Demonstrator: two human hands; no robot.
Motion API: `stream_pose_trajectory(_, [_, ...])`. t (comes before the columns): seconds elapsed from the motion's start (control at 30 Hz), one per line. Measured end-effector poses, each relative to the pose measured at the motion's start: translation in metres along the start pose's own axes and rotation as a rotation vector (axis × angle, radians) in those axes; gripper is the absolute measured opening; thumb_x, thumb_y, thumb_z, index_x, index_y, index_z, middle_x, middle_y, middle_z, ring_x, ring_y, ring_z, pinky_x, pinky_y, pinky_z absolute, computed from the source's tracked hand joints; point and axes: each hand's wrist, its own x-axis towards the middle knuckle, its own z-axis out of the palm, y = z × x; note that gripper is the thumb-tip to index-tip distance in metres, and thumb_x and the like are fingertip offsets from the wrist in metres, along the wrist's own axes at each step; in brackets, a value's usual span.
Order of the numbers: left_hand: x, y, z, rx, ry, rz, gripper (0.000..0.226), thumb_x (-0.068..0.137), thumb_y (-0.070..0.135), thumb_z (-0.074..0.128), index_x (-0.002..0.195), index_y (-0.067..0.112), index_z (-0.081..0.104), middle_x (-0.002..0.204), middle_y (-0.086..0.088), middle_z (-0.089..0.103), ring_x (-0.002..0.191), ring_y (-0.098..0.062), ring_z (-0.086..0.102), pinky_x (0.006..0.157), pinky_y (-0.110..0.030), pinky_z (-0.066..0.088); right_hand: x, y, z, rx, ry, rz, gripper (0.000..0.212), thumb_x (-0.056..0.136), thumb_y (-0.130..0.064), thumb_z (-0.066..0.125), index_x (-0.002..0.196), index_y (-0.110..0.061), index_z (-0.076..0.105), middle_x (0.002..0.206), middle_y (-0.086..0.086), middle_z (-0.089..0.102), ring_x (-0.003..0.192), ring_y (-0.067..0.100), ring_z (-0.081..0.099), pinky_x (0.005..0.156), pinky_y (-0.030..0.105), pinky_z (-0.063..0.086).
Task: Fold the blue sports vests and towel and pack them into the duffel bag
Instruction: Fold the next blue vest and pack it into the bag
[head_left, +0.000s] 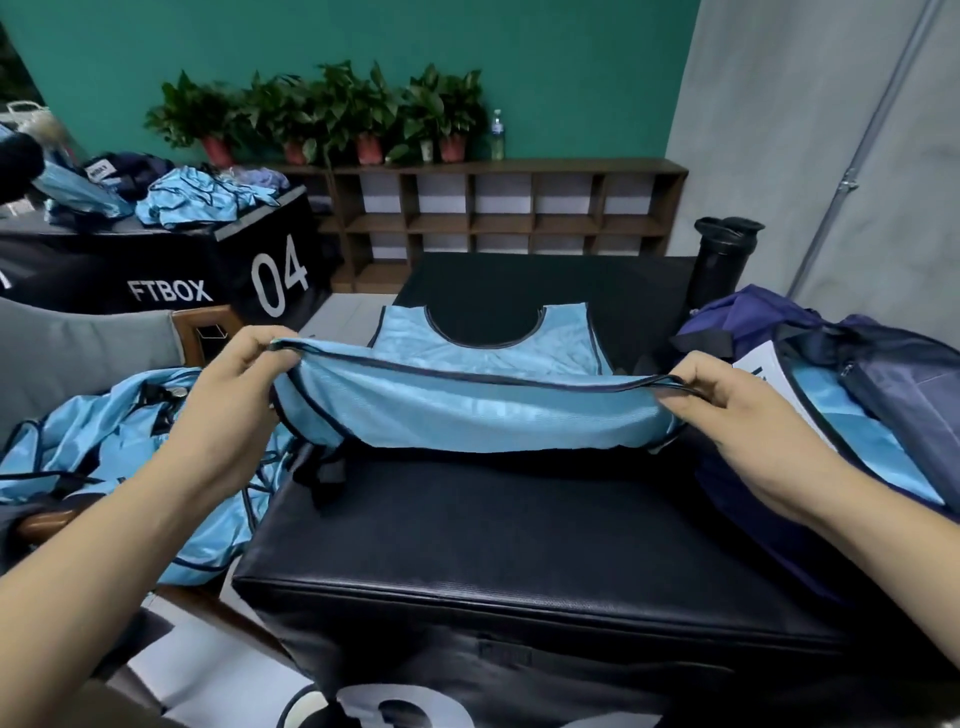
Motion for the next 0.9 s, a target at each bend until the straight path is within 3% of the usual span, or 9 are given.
stream_pose_trajectory(0.1, [0.002,0.006,0.0,-0.155,-0.076,-0.03,0.018,0.108,0.017,0.057,0.105,0.026,0.072,0.113,-0.004,0.075,0.101,-0.021,0.07,0.09,-0.039,0.056,0.001,-0.006,0.0,0.056,0.052,-0.017,0.037,0.101,-0.042,0.068,0.089,-0.011,0.054,0.086,0.022,0.045,0.08,0.025,0.039,0.078,0.047,0.034])
stream_pose_trajectory(0.23, [0.002,0.009,-0.003,-0.068,-0.148,-0.056,0.019,0.107,0.019,0.058,0.109,0.022,0.076,0.12,-0.011,0.075,0.103,-0.025,0.071,0.09,-0.045,0.057,0.001,-0.01,-0.002,0.064,0.044,0.003,0.037,0.102,-0.043,0.066,0.087,-0.012,0.051,0.083,0.013,0.041,0.077,0.026,0.037,0.074,0.049,0.034])
stream_pose_trajectory(0.33, [0.001,0.017,-0.008,-0.044,-0.204,-0.102,0.016,0.102,0.023,0.063,0.11,0.022,0.076,0.114,-0.011,0.075,0.092,-0.022,0.071,0.079,-0.04,0.057,0.001,-0.014,-0.007,0.152,0.007,0.038,0.036,0.102,-0.037,0.067,0.09,-0.005,0.053,0.085,0.008,0.052,0.08,0.023,0.048,0.076,0.043,0.039])
stream_pose_trajectory(0.43, [0.0,0.019,-0.011,0.052,-0.212,-0.114,0.016,0.1,0.023,0.065,0.11,0.016,0.075,0.107,-0.012,0.078,0.086,-0.023,0.075,0.068,-0.03,0.063,0.001,-0.017,-0.009,0.161,-0.001,0.05,0.025,0.104,-0.031,0.066,0.086,-0.014,0.064,0.084,0.005,0.063,0.081,0.014,0.06,0.076,0.03,0.048])
stream_pose_trajectory(0.53, [0.004,0.009,-0.009,0.195,-0.241,-0.149,0.019,0.105,0.022,0.065,0.116,0.009,0.074,0.111,-0.017,0.079,0.097,-0.035,0.078,0.081,-0.041,0.066,0.004,-0.01,-0.006,0.089,0.009,0.092,0.031,0.104,-0.036,0.067,0.097,-0.006,0.064,0.097,0.024,0.065,0.085,0.022,0.061,0.082,0.042,0.046])
stream_pose_trajectory(0.6, [0.011,0.001,-0.008,0.283,-0.231,-0.151,0.019,0.104,0.024,0.068,0.113,0.009,0.074,0.108,-0.014,0.08,0.099,-0.035,0.078,0.09,-0.05,0.063,0.011,-0.006,-0.001,0.076,0.034,0.122,0.03,0.104,-0.036,0.067,0.1,-0.006,0.067,0.104,0.023,0.069,0.09,0.025,0.067,0.086,0.046,0.05])
stream_pose_trajectory(0.73, [0.044,-0.006,-0.011,0.631,-0.133,0.011,0.016,0.101,0.038,0.073,0.113,0.027,0.073,0.107,0.004,0.078,0.096,-0.017,0.074,0.08,-0.039,0.057,0.051,0.006,0.009,0.129,0.176,0.195,0.022,0.102,-0.036,0.069,0.096,-0.015,0.072,0.104,0.011,0.077,0.102,0.033,0.074,0.096,0.054,0.057])
stream_pose_trajectory(0.83, [0.082,-0.014,-0.017,0.786,-0.121,0.058,0.022,0.099,0.041,0.074,0.119,0.037,0.064,0.123,0.006,0.071,0.113,-0.018,0.066,0.085,-0.044,0.055,0.096,0.021,0.014,0.081,0.281,0.208,0.023,0.098,-0.037,0.066,0.093,-0.015,0.068,0.101,0.017,0.074,0.089,0.031,0.068,0.083,0.046,0.055])
stream_pose_trajectory(0.9, [0.106,-0.021,-0.016,0.794,-0.141,0.051,0.023,0.101,0.038,0.073,0.121,0.039,0.062,0.13,0.005,0.068,0.119,-0.019,0.065,0.086,-0.042,0.055,0.124,0.028,0.018,0.022,0.321,0.208,0.024,0.102,-0.029,0.062,0.094,-0.006,0.062,0.087,0.015,0.064,0.079,0.025,0.056,0.071,0.039,0.044])
